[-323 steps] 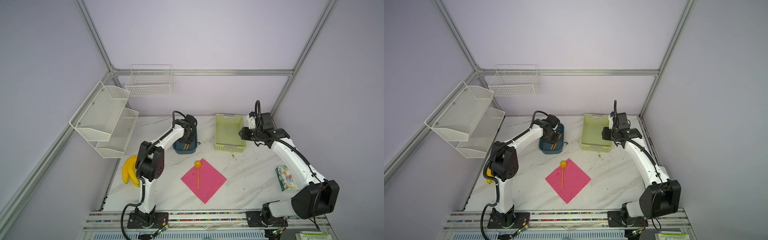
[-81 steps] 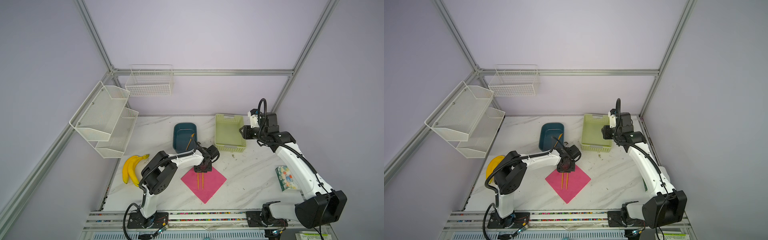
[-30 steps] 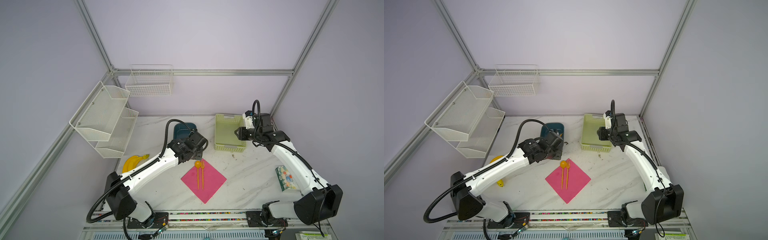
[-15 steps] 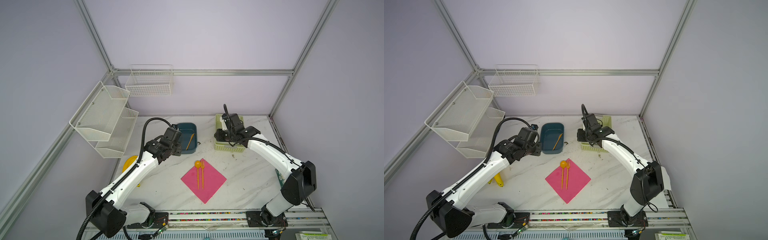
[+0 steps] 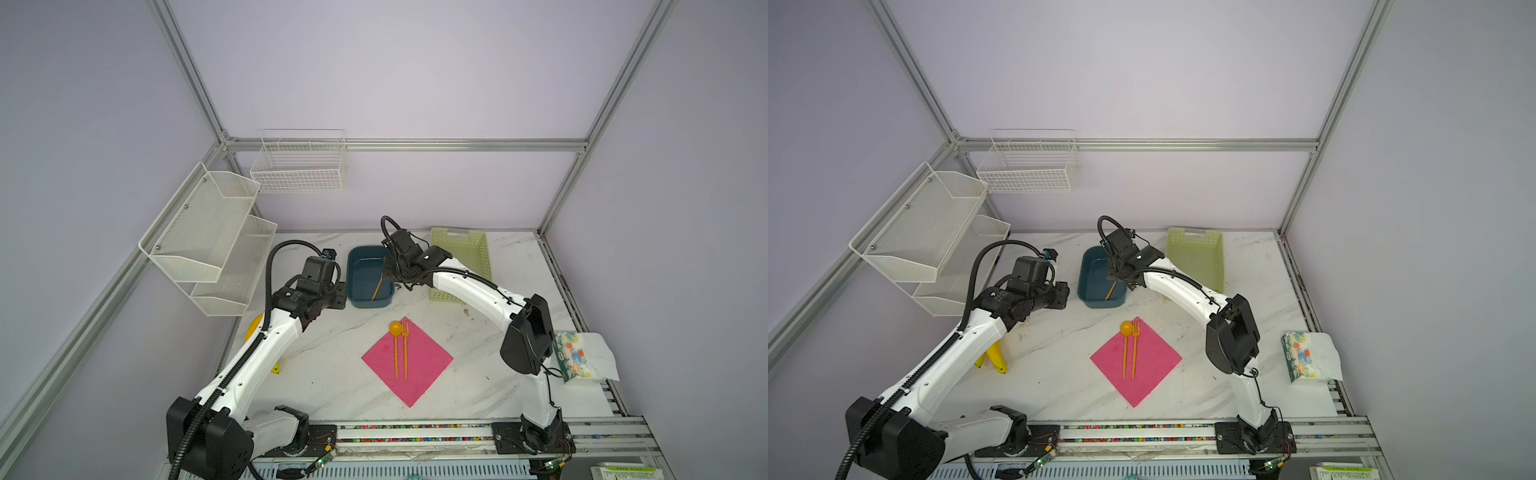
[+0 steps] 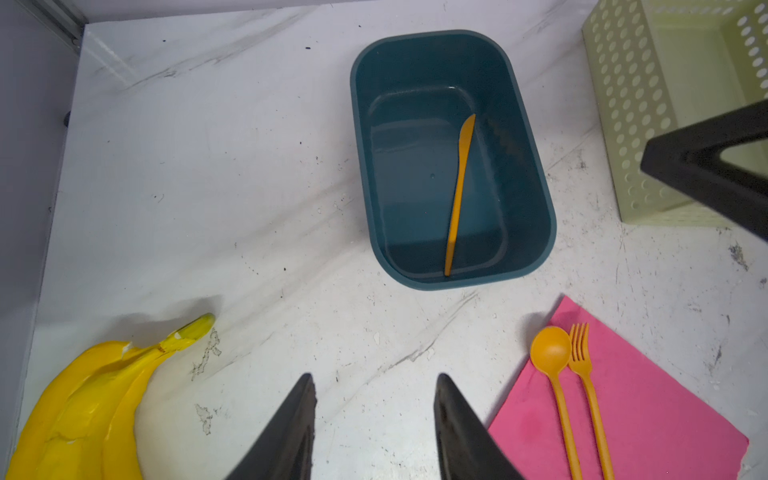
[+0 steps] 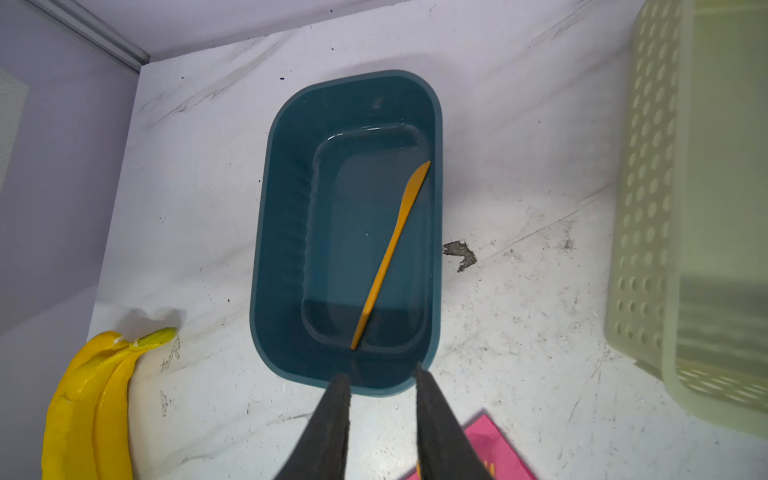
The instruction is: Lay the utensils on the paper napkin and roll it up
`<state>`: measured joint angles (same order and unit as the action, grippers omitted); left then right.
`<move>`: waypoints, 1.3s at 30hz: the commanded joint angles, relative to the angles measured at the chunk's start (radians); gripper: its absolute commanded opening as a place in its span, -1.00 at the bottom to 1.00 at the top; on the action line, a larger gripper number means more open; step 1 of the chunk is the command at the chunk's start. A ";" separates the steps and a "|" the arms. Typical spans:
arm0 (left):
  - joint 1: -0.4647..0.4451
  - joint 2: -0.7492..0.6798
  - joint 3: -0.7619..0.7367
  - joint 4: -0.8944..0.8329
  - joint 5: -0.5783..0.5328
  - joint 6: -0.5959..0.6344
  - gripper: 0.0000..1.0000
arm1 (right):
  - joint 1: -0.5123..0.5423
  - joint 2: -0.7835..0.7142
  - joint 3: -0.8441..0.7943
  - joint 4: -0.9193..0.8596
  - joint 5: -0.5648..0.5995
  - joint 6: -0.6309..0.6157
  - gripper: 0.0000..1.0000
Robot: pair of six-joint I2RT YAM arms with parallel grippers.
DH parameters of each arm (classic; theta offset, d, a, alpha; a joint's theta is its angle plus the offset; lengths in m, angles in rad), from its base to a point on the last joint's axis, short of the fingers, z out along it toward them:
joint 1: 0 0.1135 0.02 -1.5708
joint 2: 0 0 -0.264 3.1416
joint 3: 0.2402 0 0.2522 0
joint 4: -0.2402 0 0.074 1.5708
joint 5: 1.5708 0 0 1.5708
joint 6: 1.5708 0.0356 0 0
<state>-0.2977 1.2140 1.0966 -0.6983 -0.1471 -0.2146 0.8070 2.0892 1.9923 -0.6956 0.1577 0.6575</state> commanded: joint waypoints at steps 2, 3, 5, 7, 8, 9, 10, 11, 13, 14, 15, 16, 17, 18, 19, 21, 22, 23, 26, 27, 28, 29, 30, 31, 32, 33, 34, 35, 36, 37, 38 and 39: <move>0.026 -0.063 -0.055 0.065 -0.005 0.020 -0.08 | 0.013 0.116 0.123 -0.090 0.039 0.107 -0.36; 0.026 -0.071 -0.058 0.066 -0.010 0.018 -0.08 | 0.014 0.138 0.144 -0.099 0.042 0.120 -0.35; 0.026 -0.084 -0.064 0.070 -0.010 0.018 -0.07 | 0.014 0.180 0.175 -0.111 0.059 0.152 -0.35; 0.026 -0.096 -0.064 0.071 -0.023 0.009 -0.06 | 0.015 0.205 0.185 -0.107 0.082 0.181 -0.35; 0.026 -0.103 -0.067 0.073 -0.030 0.006 -0.07 | 0.014 0.221 0.190 -0.106 0.083 0.190 -0.35; 0.027 -0.111 -0.070 0.078 -0.029 0.006 -0.06 | 0.015 0.233 0.196 -0.107 0.087 0.201 -0.35; 0.026 -0.119 -0.074 0.085 -0.021 0.006 -0.06 | 0.014 0.249 0.208 -0.107 0.091 0.213 -0.35; 0.027 -0.127 -0.078 0.093 -0.014 -0.025 -0.05 | 0.014 0.267 0.224 -0.110 0.091 0.221 -0.35; 0.026 -0.141 -0.088 0.104 -0.003 -0.039 -0.05 | 0.014 0.307 0.263 -0.125 0.086 0.234 -0.35; 0.026 -0.145 -0.093 0.114 0.009 -0.045 -0.05 | 0.015 0.330 0.288 -0.136 0.086 0.237 -0.35; 0.026 -0.149 -0.101 0.123 0.021 -0.058 -0.05 | 0.015 0.350 0.312 -0.145 0.085 0.238 -0.35; 0.026 -0.151 -0.110 0.133 0.030 -0.072 -0.05 | 0.015 0.369 0.333 -0.153 0.083 0.240 -0.36; 0.026 -0.153 -0.122 0.151 0.051 -0.080 -0.05 | 0.015 0.388 0.355 -0.161 0.082 0.245 -0.36; 0.026 -0.151 -0.130 0.162 0.068 -0.078 -0.05 | 0.015 0.406 0.376 -0.169 0.082 0.247 -0.36; 0.026 -0.147 -0.129 0.159 0.063 -0.075 -0.05 | 0.014 0.420 0.391 -0.173 0.082 0.248 -0.36; 0.029 -0.141 -0.118 0.145 0.043 -0.076 -0.05 | 0.015 0.442 0.416 -0.172 0.082 0.242 -0.37; 0.032 -0.140 -0.119 0.147 0.049 -0.079 -0.05 | 0.015 0.455 0.429 -0.174 0.082 0.242 -0.37; 0.035 -0.140 -0.121 0.152 0.061 -0.080 -0.05 | 0.015 0.466 0.443 -0.177 0.083 0.240 -0.38; 0.041 -0.133 -0.122 0.152 0.070 -0.082 -0.05 | 0.015 0.480 0.474 -0.168 0.085 0.217 -0.39; 0.043 -0.131 -0.122 0.152 0.067 -0.085 -0.05 | 0.015 0.477 0.478 -0.160 0.087 0.208 -0.39; 0.045 -0.127 -0.122 0.152 0.069 -0.086 -0.05 | 0.014 0.471 0.479 -0.154 0.093 0.199 -0.39; 0.045 -0.124 -0.122 0.151 0.071 -0.086 -0.05 | 0.014 0.464 0.480 -0.149 0.102 0.189 -0.39; 0.045 -0.120 -0.121 0.152 0.074 -0.089 -0.05 | 0.014 0.457 0.482 -0.147 0.108 0.182 -0.39; 0.045 -0.112 -0.120 0.150 0.084 -0.088 -0.06 | 0.014 0.449 0.484 -0.148 0.113 0.177 -0.39; 0.045 -0.104 -0.115 0.147 0.092 -0.086 -0.06 | 0.013 0.438 0.488 -0.150 0.115 0.168 -0.39; 0.045 -0.096 -0.111 0.146 0.100 -0.083 -0.07 | 0.014 0.428 0.488 -0.147 0.115 0.158 -0.39; 0.045 -0.084 -0.105 0.145 0.115 -0.075 -0.06 | 0.013 0.414 0.488 -0.145 0.114 0.146 -0.39; 0.045 -0.066 -0.091 0.134 0.123 -0.067 -0.07 | 0.013 0.402 0.488 -0.142 0.114 0.133 -0.39; 0.045 -0.051 -0.075 0.125 0.132 -0.063 -0.08 | 0.013 0.389 0.487 -0.143 0.117 0.125 -0.39; 0.045 -0.028 -0.056 0.108 0.138 -0.060 -0.09 | 0.013 0.371 0.482 -0.145 0.123 0.116 -0.39; 0.045 -0.005 -0.034 0.093 0.148 -0.060 -0.09 | 0.014 0.354 0.476 -0.143 0.127 0.104 -0.39; 0.045 0.017 -0.015 0.080 0.160 -0.063 -0.10 | 0.013 0.337 0.469 -0.143 0.131 0.098 -0.39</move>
<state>-0.2577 1.1904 1.0080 -0.5964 -0.0376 -0.2863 0.8185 2.5340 2.4550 -0.8261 0.2497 0.7910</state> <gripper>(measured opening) 0.453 0.307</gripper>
